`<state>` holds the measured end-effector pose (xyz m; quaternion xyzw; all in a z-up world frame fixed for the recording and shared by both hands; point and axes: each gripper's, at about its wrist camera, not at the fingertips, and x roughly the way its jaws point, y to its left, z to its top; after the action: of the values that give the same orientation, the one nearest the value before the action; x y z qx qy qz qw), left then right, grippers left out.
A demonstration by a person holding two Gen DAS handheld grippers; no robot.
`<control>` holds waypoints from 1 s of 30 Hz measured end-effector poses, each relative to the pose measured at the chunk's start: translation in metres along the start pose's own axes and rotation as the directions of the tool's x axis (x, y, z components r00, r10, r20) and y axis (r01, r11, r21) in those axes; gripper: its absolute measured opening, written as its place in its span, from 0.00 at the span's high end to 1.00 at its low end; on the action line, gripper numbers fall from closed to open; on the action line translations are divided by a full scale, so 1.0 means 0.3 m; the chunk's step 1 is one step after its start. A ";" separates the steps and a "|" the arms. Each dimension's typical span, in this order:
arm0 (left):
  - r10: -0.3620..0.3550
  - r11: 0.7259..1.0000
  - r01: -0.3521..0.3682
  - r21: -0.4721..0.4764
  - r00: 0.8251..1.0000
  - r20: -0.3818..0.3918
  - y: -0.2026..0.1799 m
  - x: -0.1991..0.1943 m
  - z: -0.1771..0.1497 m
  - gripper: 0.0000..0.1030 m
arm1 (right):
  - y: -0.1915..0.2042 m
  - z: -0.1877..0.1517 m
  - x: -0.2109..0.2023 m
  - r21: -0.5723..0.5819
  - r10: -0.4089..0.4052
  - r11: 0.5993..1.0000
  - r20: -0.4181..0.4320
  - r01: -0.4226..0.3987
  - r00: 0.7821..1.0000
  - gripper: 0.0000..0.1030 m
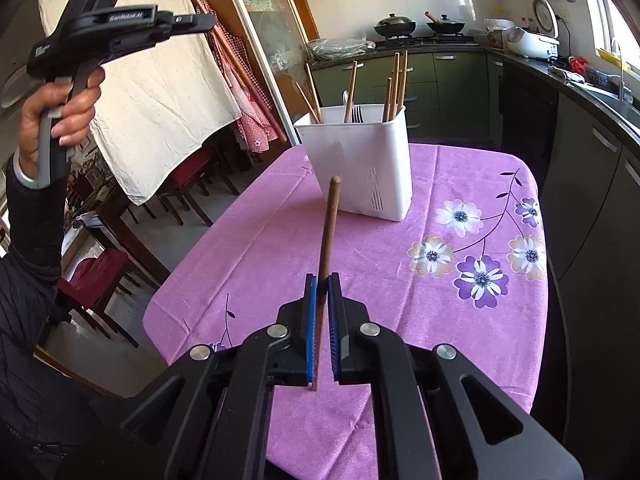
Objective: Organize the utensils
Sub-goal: 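Carry both chopsticks to the white caddy and drop them in with both grippers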
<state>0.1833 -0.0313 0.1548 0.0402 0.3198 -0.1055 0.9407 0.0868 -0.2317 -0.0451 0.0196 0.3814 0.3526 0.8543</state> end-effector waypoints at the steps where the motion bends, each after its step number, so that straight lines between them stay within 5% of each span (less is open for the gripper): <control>1: 0.004 1.000 -0.004 -0.001 1.000 0.011 -0.003 0.007 0.024 0.94 | -0.001 -0.001 -0.002 0.001 0.004 1.000 0.001 -0.004 1.000 0.94; 9: 0.062 0.998 -0.062 -0.019 0.998 -0.005 0.003 0.160 0.104 0.94 | -0.015 -0.016 -0.019 0.006 0.019 1.000 0.010 -0.019 1.000 0.94; 22: 0.043 0.998 -0.049 -0.038 0.988 -0.150 0.021 0.345 -0.012 0.93 | -0.030 -0.018 -0.018 0.017 0.027 0.999 0.014 -0.027 1.000 0.94; 27: 0.035 0.999 -0.038 -0.035 0.996 -0.082 0.016 0.261 -0.065 0.68 | -0.024 0.022 -0.006 0.005 0.029 1.000 0.012 -0.029 1.000 0.94; 30: 0.039 0.999 -0.040 -0.021 0.998 -0.043 0.004 0.199 -0.133 0.67 | -0.017 0.073 -0.005 -0.006 0.042 0.999 0.024 -0.042 0.999 0.94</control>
<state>0.2060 -0.0347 0.0869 0.0384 0.3399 -0.0824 0.9360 0.1038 -0.2312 -0.0301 0.0297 0.3695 0.3710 0.8514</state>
